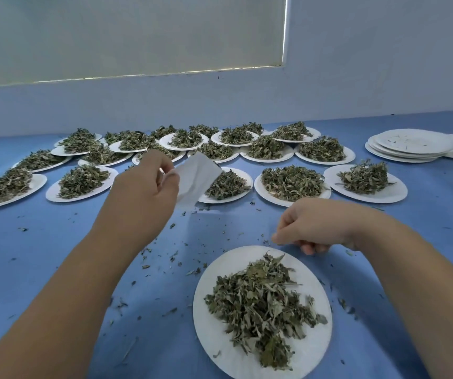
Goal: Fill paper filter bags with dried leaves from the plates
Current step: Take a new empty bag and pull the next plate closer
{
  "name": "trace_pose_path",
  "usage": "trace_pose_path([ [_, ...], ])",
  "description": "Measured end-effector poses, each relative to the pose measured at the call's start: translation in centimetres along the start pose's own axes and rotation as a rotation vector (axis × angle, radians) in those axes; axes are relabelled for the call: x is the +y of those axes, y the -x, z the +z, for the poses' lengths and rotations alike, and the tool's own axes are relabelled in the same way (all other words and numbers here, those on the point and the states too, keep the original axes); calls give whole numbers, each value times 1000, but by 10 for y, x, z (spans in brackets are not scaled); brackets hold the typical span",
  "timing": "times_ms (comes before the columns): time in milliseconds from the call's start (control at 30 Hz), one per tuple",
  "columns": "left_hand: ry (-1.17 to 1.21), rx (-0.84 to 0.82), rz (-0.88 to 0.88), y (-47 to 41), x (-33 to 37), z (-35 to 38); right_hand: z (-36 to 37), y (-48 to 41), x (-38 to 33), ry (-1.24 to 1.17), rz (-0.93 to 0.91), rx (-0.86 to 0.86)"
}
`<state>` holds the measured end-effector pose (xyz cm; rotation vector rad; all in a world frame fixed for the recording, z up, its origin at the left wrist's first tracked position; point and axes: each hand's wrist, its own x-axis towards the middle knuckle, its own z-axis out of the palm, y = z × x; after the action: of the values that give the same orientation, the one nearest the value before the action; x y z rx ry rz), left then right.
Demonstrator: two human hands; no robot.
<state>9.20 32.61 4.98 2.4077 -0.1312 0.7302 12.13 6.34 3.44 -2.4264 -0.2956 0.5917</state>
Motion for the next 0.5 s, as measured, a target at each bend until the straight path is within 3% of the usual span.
trace_pose_path([
  [233, -200, -69, 47, 0, -4, -6, 5, 0, -4, 41, 27, -90],
  [500, -289, -239, 57, 2, -2, -3, 2, -22, -9, -78, 72, 58],
])
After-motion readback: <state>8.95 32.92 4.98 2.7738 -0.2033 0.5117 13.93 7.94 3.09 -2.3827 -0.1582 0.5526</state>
